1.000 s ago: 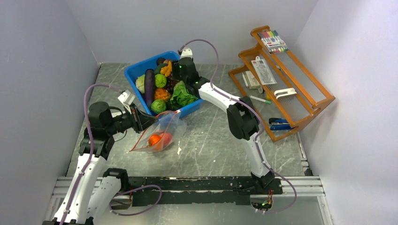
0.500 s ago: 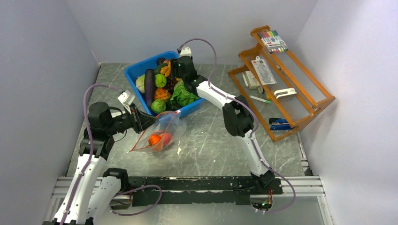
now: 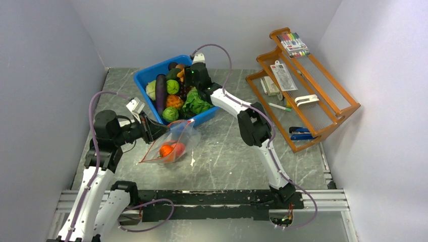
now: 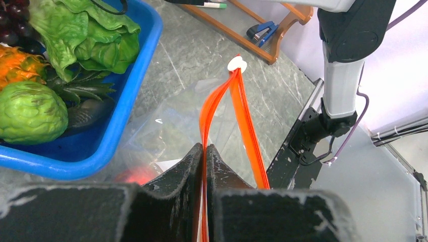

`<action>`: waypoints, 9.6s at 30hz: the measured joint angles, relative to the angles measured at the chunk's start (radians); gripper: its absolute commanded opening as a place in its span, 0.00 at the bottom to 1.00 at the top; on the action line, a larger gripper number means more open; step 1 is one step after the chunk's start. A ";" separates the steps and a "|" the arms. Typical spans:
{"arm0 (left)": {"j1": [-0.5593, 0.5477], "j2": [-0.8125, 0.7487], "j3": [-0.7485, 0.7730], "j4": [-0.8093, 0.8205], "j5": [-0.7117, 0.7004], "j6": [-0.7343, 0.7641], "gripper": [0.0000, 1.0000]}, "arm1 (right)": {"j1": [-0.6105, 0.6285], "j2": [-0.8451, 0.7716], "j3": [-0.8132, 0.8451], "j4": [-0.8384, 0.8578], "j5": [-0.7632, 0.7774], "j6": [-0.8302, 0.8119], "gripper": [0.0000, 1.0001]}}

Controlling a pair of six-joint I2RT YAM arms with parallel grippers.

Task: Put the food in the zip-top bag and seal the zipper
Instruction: Pick up the fake fruit from the bin, then place the fake fruit in the zipper food storage bag, then pick up the fake vegetable from the bin.

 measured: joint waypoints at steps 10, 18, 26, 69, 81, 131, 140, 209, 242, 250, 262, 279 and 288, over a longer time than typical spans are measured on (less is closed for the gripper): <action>0.000 -0.003 0.000 0.000 0.000 0.003 0.07 | -0.003 -0.040 -0.093 0.077 -0.011 -0.019 0.29; 0.000 -0.003 0.000 0.000 -0.009 0.006 0.07 | -0.006 -0.109 -0.192 0.132 -0.045 -0.023 0.25; 0.000 -0.007 0.000 -0.001 -0.039 0.006 0.07 | -0.006 -0.157 -0.232 0.145 -0.072 -0.039 0.24; 0.000 0.013 0.000 0.000 -0.077 0.003 0.07 | 0.107 -1.038 -0.922 0.234 -0.760 -0.317 0.29; 0.000 0.010 0.000 0.000 -0.074 0.003 0.07 | 0.245 -1.076 -0.989 0.303 -0.969 -0.559 0.31; 0.000 0.001 0.000 0.000 -0.009 0.008 0.07 | 0.318 -0.870 -0.729 -0.468 -1.170 -1.528 0.44; 0.000 0.001 0.000 0.000 -0.009 0.008 0.07 | 0.332 -0.870 -0.729 -0.467 -1.134 -1.527 0.56; 0.009 -0.076 0.000 -0.045 -0.168 0.031 0.07 | 0.073 -0.323 -0.317 0.078 -0.297 0.161 0.66; 0.011 -0.087 0.000 -0.045 -0.154 0.034 0.07 | 0.070 -0.101 -0.211 0.209 -0.295 0.208 0.47; 0.011 -0.089 0.000 -0.045 -0.154 0.034 0.07 | 0.070 -0.124 -0.251 0.235 -0.299 0.190 0.39; 0.012 -0.087 0.000 -0.045 -0.155 0.034 0.07 | 0.069 -0.287 -0.436 0.264 -0.303 0.145 0.37; 0.013 -0.063 0.000 -0.045 -0.163 0.033 0.07 | 0.068 -0.720 -0.719 0.269 -0.375 -0.034 0.37; 0.016 -0.056 0.000 -0.045 -0.162 0.033 0.07 | 0.068 -0.945 -0.858 0.243 -0.567 -0.177 0.37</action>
